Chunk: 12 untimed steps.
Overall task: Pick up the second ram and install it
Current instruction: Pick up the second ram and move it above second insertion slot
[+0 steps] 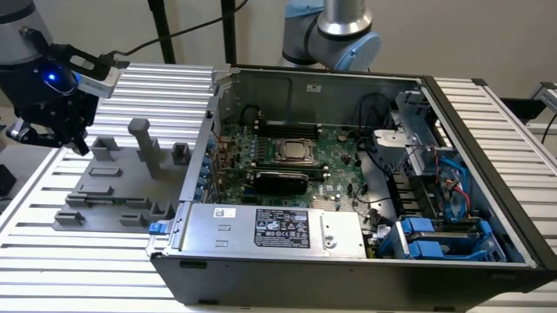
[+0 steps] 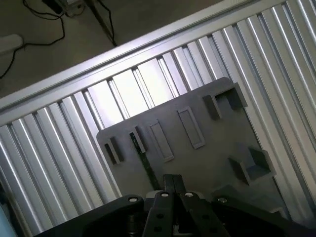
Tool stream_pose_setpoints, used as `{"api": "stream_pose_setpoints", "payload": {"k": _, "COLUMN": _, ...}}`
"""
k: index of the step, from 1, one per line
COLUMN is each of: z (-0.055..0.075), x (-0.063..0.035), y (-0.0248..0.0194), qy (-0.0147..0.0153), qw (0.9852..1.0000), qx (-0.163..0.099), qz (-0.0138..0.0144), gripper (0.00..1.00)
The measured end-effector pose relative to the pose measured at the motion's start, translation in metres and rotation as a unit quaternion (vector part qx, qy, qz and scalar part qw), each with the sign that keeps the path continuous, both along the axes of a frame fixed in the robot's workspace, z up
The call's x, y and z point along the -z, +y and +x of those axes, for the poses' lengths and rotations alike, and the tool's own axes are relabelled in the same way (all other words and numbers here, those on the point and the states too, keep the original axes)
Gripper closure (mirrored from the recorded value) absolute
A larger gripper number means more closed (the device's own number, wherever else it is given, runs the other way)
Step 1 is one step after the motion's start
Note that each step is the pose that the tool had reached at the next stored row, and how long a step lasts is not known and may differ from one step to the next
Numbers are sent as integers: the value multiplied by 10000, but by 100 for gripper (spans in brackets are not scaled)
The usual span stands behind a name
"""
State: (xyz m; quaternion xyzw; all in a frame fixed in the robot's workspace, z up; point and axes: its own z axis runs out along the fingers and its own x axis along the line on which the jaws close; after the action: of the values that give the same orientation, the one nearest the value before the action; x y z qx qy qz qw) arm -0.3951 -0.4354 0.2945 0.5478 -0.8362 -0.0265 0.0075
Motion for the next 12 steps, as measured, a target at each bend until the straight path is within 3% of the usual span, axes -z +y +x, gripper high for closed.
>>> {"api": "stream_pose_setpoints", "payload": {"k": 6, "z": 0, "x": 22, "y": 0, "qy": 0, "qw": 9988, "qx": -493, "qz": -16, "gripper": 89}}
{"api": "stream_pose_setpoints", "payload": {"k": 12, "z": 0, "x": 26, "y": -21, "qy": -23, "qw": 9976, "qx": -697, "qz": -28, "gripper": 89}}
